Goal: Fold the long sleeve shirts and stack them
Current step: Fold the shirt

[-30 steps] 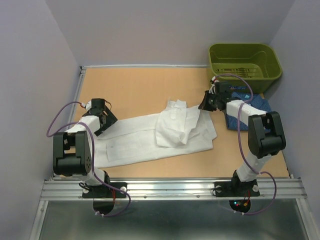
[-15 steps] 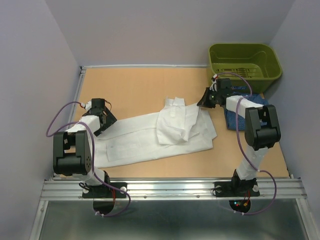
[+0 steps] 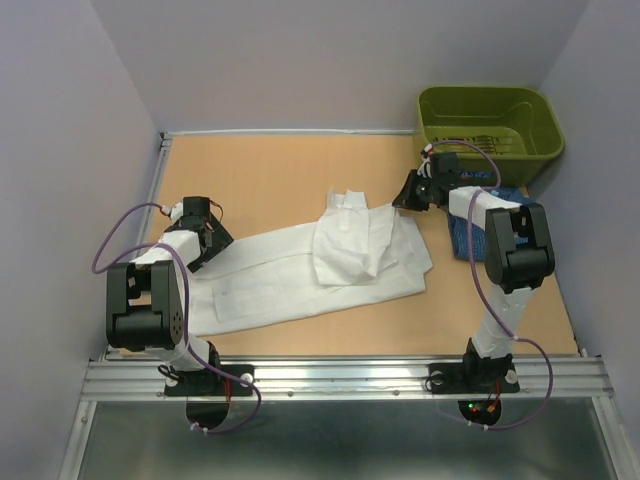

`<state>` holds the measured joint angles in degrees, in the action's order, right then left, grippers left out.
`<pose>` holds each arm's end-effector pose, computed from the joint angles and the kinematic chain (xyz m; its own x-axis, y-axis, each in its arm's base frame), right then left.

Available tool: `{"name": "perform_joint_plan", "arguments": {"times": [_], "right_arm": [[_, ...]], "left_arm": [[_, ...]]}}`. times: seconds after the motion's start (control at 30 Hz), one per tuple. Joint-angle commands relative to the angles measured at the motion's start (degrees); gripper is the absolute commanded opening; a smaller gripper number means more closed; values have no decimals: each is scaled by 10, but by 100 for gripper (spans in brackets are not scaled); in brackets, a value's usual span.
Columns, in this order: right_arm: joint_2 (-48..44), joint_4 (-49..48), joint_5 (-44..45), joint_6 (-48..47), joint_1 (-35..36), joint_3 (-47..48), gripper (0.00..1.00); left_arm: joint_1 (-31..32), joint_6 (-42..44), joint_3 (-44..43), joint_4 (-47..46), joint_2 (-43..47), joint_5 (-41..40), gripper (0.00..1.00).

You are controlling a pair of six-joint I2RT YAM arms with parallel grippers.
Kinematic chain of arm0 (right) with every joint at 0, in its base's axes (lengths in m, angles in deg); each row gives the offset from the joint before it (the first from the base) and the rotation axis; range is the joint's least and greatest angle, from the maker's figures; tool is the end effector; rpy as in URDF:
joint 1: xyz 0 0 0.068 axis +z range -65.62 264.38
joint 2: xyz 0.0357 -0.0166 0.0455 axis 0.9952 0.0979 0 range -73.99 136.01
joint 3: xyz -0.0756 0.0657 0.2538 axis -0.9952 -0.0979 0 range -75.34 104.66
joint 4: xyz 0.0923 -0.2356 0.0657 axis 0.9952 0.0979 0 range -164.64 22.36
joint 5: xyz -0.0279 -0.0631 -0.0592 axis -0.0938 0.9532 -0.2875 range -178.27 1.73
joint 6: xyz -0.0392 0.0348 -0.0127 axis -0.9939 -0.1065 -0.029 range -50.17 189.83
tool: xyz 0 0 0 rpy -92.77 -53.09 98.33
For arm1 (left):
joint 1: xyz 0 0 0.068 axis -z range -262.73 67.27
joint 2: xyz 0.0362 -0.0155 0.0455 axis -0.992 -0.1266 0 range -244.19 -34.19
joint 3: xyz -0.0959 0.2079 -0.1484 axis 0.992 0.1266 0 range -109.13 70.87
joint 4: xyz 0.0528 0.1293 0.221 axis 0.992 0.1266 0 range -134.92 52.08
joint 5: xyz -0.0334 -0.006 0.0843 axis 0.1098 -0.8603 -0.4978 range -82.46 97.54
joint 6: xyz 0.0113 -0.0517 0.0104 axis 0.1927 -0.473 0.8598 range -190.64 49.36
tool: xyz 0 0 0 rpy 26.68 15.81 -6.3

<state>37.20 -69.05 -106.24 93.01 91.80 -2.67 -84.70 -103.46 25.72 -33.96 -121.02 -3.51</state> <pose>0.4170 0.0653 0.1789 -0.7694 0.2772 -0.5755 -0.0433 0.8762 0.4800 0.2938 0.0169 0.1724 -0.5863 -0.5524 -0.5925 -0.5566 0.8061 -0.2009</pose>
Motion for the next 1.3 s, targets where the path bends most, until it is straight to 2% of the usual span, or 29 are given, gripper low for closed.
{"name": "perform_joint_plan", "arguments": {"times": [0.0,0.07,0.13,0.17,0.2,0.27,0.37,0.5,0.6,0.77,0.97,1.13,1.27], "right_arm": [[-19,-47,20,-10,-9,47,23],[-45,-47,23,-17,-5,42,31],[-79,-46,29,-24,2,28,48],[-79,-46,30,-25,4,27,48],[-104,-46,30,-26,5,13,56],[-127,-46,29,-26,10,-3,65],[-171,-46,15,-35,22,-35,72],[-178,-44,-54,-64,45,-41,72],[-164,-44,-54,-74,73,-39,73],[-108,-49,-34,-17,104,-36,73],[-75,-101,-17,65,108,-73,73],[-56,-130,-9,92,108,-106,73],[-35,-150,-45,89,108,-109,71]], "left_arm": [[-5,6,-8,32,8,-15,92],[-5,7,-9,30,21,-16,93],[-5,0,-9,29,49,-14,94],[-5,-1,-7,29,60,-13,94],[-4,-1,-7,30,82,-11,94],[-5,4,-8,34,106,-6,95],[-1,25,-11,36,161,10,95],[5,59,1,35,224,20,98],[6,66,44,5,292,9,99],[6,86,85,-27,366,20,99],[18,98,93,-46,379,25,99],[18,96,88,-54,365,16,99],[18,95,87,-59,358,23,99]]}}
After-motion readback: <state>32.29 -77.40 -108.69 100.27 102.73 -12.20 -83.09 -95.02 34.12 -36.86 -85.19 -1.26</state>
